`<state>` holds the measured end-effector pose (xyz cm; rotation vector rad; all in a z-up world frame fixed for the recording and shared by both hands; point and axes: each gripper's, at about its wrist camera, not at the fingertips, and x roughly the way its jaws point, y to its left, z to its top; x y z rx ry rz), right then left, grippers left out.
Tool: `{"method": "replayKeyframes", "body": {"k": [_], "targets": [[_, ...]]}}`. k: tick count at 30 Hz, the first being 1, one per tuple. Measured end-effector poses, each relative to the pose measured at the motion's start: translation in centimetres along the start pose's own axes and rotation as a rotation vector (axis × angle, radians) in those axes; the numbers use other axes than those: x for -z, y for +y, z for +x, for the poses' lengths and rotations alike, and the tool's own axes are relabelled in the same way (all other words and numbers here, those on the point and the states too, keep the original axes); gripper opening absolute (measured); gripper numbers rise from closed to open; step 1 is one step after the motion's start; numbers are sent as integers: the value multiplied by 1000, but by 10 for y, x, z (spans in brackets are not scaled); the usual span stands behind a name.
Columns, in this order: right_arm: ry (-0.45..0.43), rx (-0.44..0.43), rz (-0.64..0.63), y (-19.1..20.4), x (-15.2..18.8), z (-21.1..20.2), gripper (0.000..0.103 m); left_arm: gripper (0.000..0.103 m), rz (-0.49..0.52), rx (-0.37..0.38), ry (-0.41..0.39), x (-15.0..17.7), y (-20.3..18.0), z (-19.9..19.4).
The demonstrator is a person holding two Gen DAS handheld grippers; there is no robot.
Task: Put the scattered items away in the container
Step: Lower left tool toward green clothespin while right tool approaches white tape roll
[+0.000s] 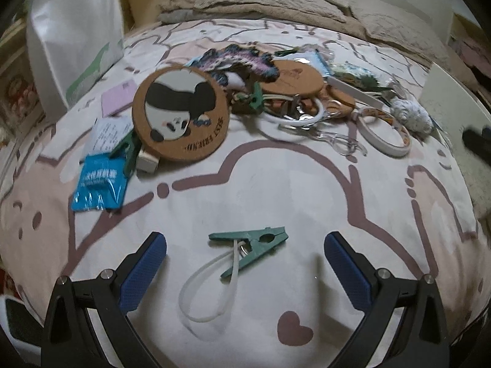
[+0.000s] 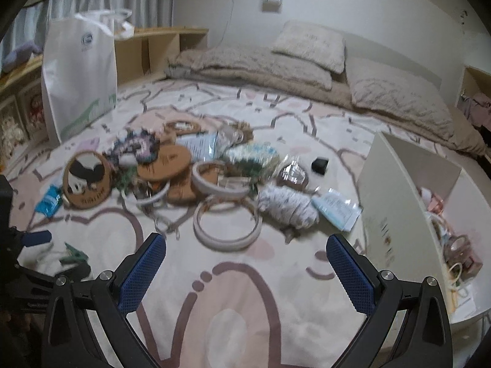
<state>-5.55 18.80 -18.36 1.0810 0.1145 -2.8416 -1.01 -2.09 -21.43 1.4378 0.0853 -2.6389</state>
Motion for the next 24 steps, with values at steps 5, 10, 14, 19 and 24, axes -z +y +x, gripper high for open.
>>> {"method": "replayKeyframes", "body": {"k": [5,10,14,19,24], "targets": [[64,0,-7,2,12,21,103,103,-52,10,11,6,4,9],[111,4,-5,1,22,37,103,103,39,-83,-34,14,-13,12],[139,2,4,-1,29,47,103,103,26,-92,-74,16,-11,13],[192,-8,-2,3,37,61,103,103,2,-157,-174,30,-18,10],[213,-7,-22,9,43,68,103,103,-37,-190,-209,35,-21,8]]}}
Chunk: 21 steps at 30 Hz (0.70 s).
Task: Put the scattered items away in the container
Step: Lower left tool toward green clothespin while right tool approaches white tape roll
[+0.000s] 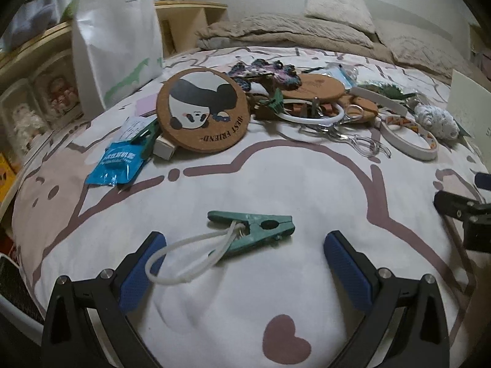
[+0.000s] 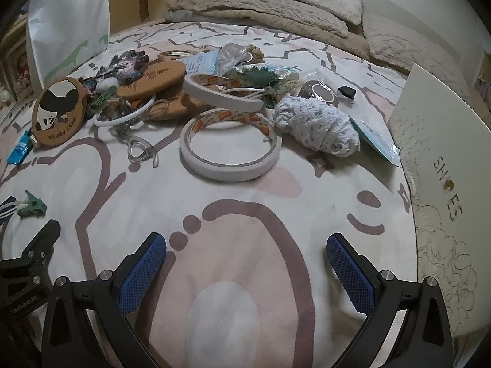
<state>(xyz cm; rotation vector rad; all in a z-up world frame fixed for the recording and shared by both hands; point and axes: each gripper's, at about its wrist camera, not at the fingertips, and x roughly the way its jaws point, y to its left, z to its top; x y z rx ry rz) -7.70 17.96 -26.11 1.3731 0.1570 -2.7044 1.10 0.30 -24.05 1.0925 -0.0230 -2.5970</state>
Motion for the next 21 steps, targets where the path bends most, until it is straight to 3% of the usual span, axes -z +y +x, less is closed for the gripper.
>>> {"method": "replayKeyframes", "body": {"k": [9,21], "targets": [[40,13,0,3,-1,6,103,103,-40,28,28,0,0,-1],[21,-47,44,-5,0,11,103,103,-11,64,21,0,-15,-3]]}}
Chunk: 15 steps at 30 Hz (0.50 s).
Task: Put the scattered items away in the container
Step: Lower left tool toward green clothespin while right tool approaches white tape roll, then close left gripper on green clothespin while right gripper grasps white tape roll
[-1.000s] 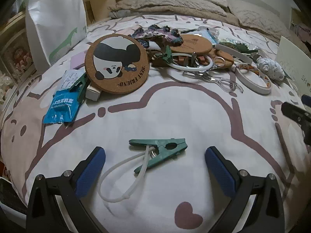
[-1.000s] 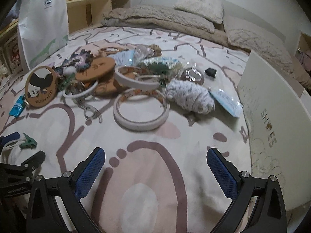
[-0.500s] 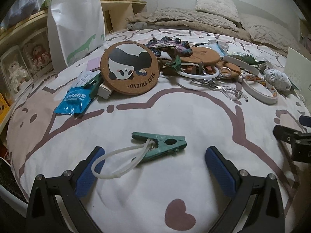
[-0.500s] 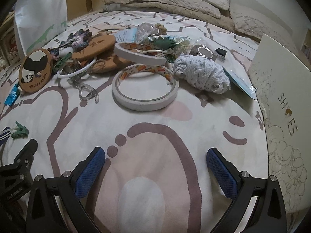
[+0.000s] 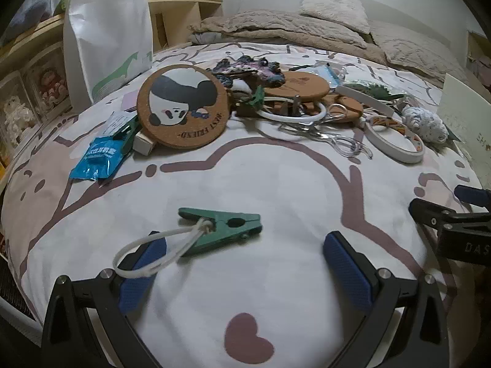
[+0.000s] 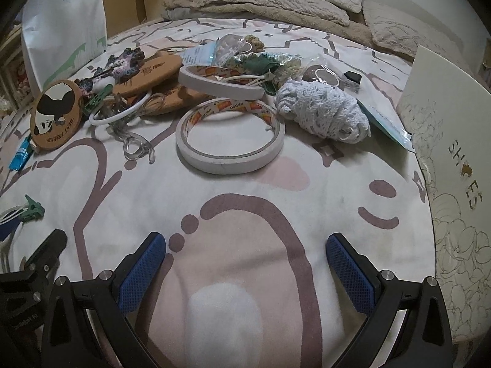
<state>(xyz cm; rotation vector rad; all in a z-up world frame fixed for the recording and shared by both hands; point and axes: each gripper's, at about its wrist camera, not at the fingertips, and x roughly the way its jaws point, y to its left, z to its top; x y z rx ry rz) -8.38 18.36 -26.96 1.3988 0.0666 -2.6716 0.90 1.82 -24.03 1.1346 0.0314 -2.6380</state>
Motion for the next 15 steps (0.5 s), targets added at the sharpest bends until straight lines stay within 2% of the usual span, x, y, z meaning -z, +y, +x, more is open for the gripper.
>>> {"method": "replayKeyframes", "body": {"k": [7,15], "targets": [[-7,-4,4,0,0,0,103,93,6,14,-7,0,-4,-3],[3,-4,3,-1,-1,2,103,92,-12,14,-13,-6,-7,4]]}}
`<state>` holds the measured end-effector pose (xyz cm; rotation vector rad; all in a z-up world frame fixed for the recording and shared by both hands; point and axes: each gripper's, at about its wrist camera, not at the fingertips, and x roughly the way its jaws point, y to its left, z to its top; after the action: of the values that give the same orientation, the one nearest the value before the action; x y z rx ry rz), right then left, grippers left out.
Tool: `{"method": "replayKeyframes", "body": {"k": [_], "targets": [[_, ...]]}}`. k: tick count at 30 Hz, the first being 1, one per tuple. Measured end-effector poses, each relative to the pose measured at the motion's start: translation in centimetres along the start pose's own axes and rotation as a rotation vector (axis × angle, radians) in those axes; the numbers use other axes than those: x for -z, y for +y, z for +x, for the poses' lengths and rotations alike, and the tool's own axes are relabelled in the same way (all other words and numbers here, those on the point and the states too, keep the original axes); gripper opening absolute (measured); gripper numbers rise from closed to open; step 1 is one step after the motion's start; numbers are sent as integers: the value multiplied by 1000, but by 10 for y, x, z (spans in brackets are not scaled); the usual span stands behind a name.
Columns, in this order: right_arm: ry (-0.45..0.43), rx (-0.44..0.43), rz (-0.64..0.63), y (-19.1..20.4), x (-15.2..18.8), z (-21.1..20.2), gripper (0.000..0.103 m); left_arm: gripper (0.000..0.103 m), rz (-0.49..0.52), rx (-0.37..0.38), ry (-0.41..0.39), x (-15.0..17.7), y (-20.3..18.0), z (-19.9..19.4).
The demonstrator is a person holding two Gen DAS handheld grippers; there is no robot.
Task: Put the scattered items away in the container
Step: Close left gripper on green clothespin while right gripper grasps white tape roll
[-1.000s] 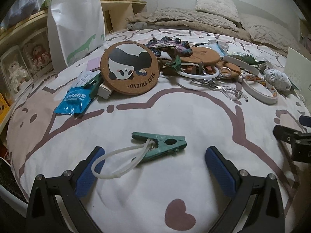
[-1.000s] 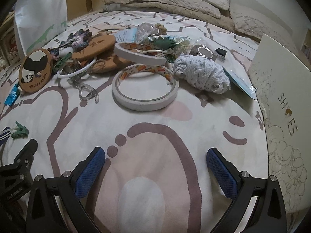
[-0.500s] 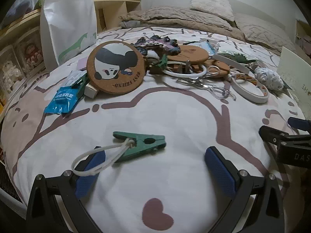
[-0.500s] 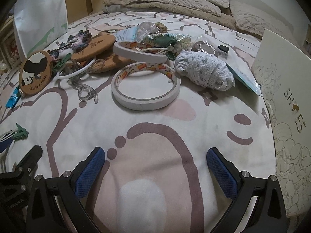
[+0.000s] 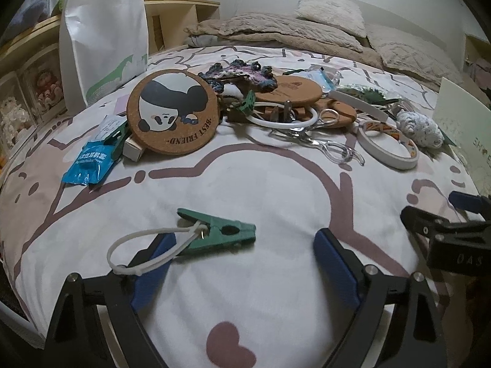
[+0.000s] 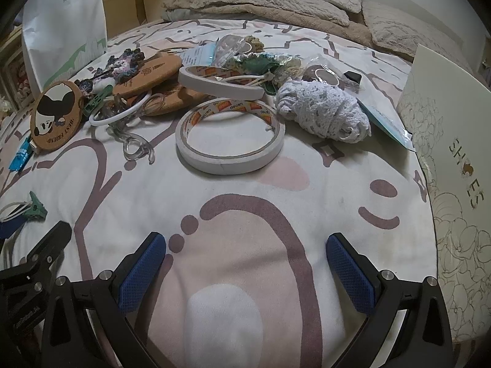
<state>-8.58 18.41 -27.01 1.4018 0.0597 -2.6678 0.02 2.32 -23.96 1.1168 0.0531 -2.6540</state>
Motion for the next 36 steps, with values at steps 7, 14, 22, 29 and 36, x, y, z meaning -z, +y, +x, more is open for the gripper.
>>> {"method": "replayKeyframes", "body": {"k": [7,14,22,29,36], "targets": [[41,-7,2,1,-17,12,103,92,-5,-4,-2,-2,-1,2],[64,13,9,4,-42,28,103,92,-5,12,-5,-4,-1,4],[70,22,-6,7,-74,51,103,86,5,36,-12,-6,-1,5],[61,-3,-4,6,-85,61,103,73,17,64,-18,-9,-3,5],[38,33,-22,12,-87,62,103,55,29,102,-26,-10,-4,4]]}}
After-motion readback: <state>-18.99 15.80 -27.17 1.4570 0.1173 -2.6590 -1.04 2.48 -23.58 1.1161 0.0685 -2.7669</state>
